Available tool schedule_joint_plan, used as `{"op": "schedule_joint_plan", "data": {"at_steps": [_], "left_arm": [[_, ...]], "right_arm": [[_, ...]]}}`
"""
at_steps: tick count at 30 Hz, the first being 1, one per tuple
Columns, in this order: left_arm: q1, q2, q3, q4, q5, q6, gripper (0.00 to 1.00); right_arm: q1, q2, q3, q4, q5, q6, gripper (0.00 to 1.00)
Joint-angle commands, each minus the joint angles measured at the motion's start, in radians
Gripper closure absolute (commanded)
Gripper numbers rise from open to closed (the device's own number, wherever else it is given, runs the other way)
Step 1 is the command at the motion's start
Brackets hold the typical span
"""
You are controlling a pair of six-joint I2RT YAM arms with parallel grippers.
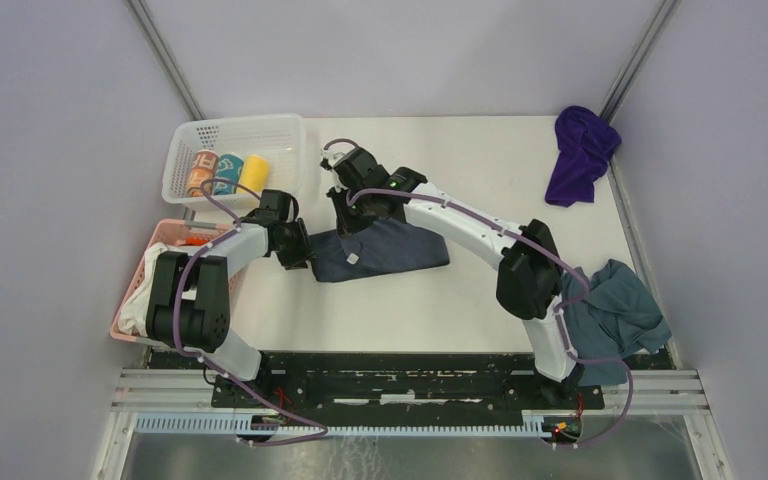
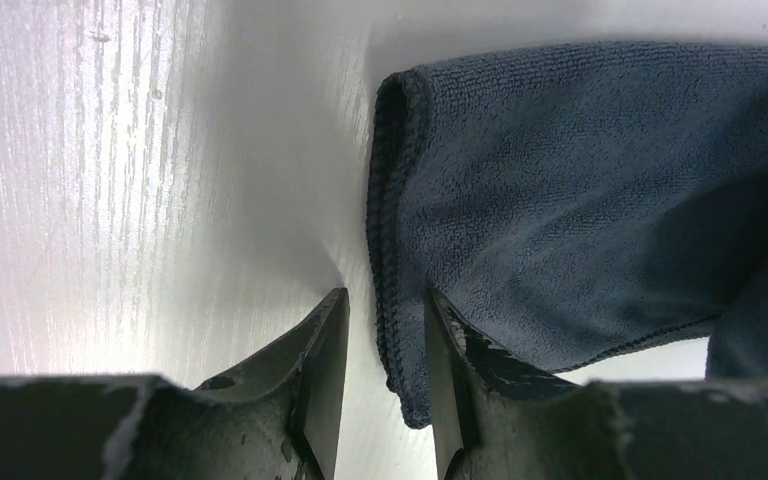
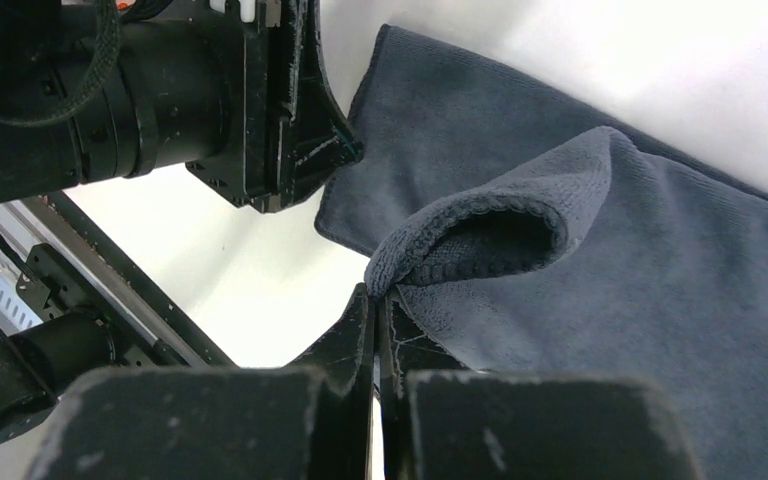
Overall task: Roll the towels
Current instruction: Fold the towel at the center of the board.
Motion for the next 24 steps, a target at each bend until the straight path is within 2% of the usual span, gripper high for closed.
{"op": "schedule_joint_plan", "data": {"at_steps": [1, 18, 22, 24], "left_arm": [[0.004, 0.004, -0.003, 0.034, 0.025, -0.058, 0.6], [0.004, 0.003, -0.011, 0.04, 0.037, -0.058, 0.66], [0.004, 0.001, -0.011, 0.038, 0.033, -0.058, 0.66], [0.004, 0.0, -0.009, 0.029, 0.021, -0.057, 0.66]], "right_arm": [[0.02, 0.036, 0.048, 0.11, -0.012, 0.044, 0.99], [0.047, 0.166, 0.094, 0.158, -0.091, 0.05, 0.96], [0.049, 0.206, 0.098, 0.171, -0.121, 0.052, 0.9], [0.049, 0.211, 0.101, 0.165, -0.129, 0.05, 0.81]]}}
